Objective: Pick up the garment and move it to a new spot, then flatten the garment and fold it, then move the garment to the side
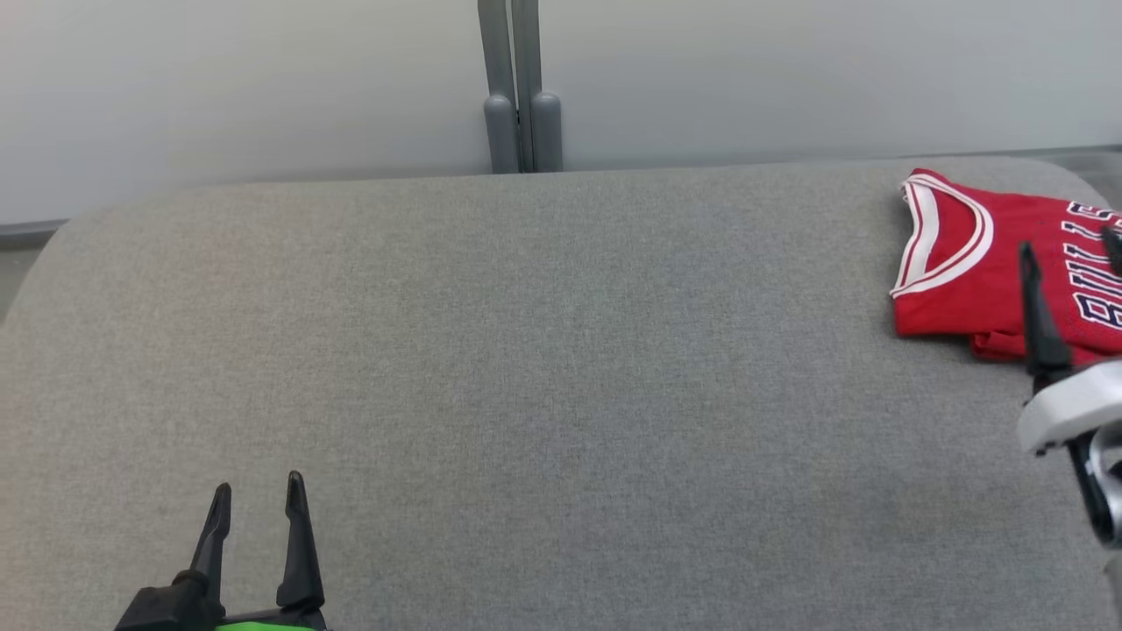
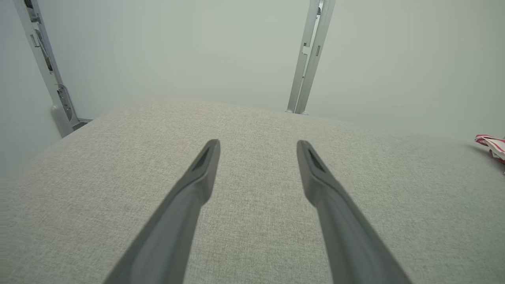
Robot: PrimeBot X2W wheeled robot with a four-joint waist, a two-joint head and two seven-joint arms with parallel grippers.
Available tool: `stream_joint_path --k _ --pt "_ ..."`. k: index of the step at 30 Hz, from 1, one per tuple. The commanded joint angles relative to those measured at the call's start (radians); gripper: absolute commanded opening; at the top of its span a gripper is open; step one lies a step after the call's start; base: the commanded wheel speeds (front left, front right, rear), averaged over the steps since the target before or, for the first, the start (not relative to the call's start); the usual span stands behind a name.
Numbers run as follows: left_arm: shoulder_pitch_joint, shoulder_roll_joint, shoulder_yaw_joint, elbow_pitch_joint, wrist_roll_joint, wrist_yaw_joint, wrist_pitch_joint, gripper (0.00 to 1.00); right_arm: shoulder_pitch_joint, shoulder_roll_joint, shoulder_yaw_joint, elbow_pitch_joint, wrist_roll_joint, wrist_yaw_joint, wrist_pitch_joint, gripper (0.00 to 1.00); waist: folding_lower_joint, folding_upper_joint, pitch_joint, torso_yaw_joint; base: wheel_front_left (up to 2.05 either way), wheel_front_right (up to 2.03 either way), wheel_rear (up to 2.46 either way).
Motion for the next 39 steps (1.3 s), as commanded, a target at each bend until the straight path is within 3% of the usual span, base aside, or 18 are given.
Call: stream_joint_path --k 1,9,13,29,30,35,39 --pt "0.006 0.002 0.010 0.001 0.004 0.009 -0.003 1.00 0.053 0.028 0.005 -0.029 -0.005 0.000 -0.012 1.00 0.0000 0.0000 -0.043 0.012 0.00 0.00 0.00" --pt "0.011 0.002 0.011 0.059 0.006 -0.022 -0.003 1.00 0.307 0.249 -0.036 -0.172 -0.071 0.000 -0.031 1.00 0.0000 0.0000 -0.059 -0.009 0.00 0.00 0.00" --pt "0.014 0.002 0.008 0.092 -0.008 -0.037 -0.003 1.00 0.394 0.308 -0.067 -0.209 -0.103 0.000 -0.031 1.00 0.0000 0.0000 -0.068 -0.021 0.00 0.00 0.00" --pt "-0.020 0.002 -0.015 0.152 -0.004 -0.073 -0.003 1.00 0.440 0.349 -0.063 -0.229 -0.115 0.000 -0.031 1.00 0.0000 0.0000 -0.074 -0.026 0.00 0.00 0.00" --pt "-0.023 0.002 -0.022 0.153 -0.003 -0.075 -0.003 0.00 0.443 0.349 -0.059 -0.228 -0.110 0.000 -0.031 0.00 0.0000 0.0000 -0.074 -0.021 0.00 0.00 0.00" --pt "0.009 -0.004 -0.027 0.191 -0.009 -0.072 0.007 0.00 0.456 0.360 -0.058 -0.185 -0.112 0.000 -0.025 0.00 0.0000 0.0000 -0.074 -0.024 0.00 0.00 0.00" --pt "-0.009 -0.003 -0.016 0.193 -0.084 -0.073 0.030 0.00 0.434 0.360 -0.065 -0.172 -0.025 0.000 0.002 0.00 0.0000 0.0000 -0.072 -0.025 0.00 0.00 0.00"
